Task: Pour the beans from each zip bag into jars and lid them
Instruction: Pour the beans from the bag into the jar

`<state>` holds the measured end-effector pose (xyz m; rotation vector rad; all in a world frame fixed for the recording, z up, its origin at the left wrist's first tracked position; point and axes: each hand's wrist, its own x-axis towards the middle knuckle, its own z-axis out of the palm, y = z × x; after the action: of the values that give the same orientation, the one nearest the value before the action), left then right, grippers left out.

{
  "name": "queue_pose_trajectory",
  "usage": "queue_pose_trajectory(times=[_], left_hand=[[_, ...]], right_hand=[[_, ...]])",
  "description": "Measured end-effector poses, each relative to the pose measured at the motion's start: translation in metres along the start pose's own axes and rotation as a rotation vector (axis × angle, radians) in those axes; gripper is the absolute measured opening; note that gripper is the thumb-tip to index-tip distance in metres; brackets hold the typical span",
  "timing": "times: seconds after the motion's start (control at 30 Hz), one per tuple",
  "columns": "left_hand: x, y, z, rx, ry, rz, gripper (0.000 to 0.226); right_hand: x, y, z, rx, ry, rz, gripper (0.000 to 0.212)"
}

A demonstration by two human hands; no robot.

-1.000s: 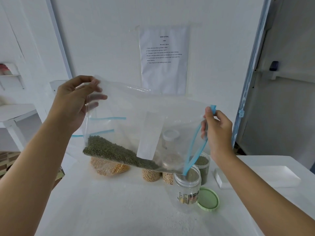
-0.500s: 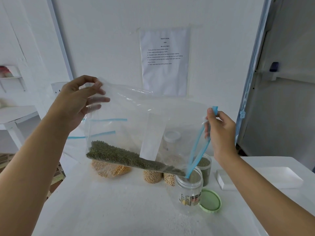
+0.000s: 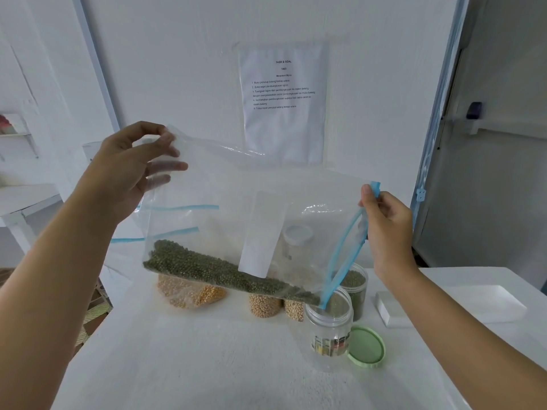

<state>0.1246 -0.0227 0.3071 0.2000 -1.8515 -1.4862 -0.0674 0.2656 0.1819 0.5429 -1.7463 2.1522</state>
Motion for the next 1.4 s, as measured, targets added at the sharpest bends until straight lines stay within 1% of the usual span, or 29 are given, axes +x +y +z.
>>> queue_pose_trajectory(times=[0.17, 0.3, 0.47, 0.63, 0.8, 0.93, 1.17, 1.4], left_hand=[[0.003, 0.003, 0.008, 0.023, -0.01, 0.013, 0.018], [0.007, 0.005, 0.012, 0.026, -0.012, 0.021, 0.016], [0.012, 0.006, 0.015, 0.045, -0.031, 0.025, 0.016], [0.016, 0.009, 0.018, 0.052, -0.04, 0.034, 0.011], [0.018, 0.01, 0.021, 0.059, -0.047, 0.034, 0.011], [0.018, 0.009, 0.021, 0.059, -0.038, 0.03, 0.013], [0.02, 0.011, 0.022, 0.059, -0.037, 0.029, 0.011], [0.019, 0.013, 0.024, 0.057, -0.031, 0.027, 0.011]], right_hand=[[-0.001, 0.005, -0.001, 0.031, 0.032, 0.029, 0.052], [-0.001, 0.006, -0.002, 0.036, 0.039, 0.035, 0.053], [0.0, 0.009, -0.003, 0.044, 0.044, 0.039, 0.051], [0.001, 0.012, -0.005, 0.037, 0.05, 0.041, 0.049], [-0.001, 0.012, -0.006, 0.041, 0.051, 0.043, 0.041], [0.001, 0.013, -0.007, 0.058, 0.044, 0.038, 0.049], [0.003, 0.016, -0.01, 0.08, 0.033, 0.037, 0.051], [0.001, 0.014, -0.009, 0.068, 0.039, 0.064, 0.041]])
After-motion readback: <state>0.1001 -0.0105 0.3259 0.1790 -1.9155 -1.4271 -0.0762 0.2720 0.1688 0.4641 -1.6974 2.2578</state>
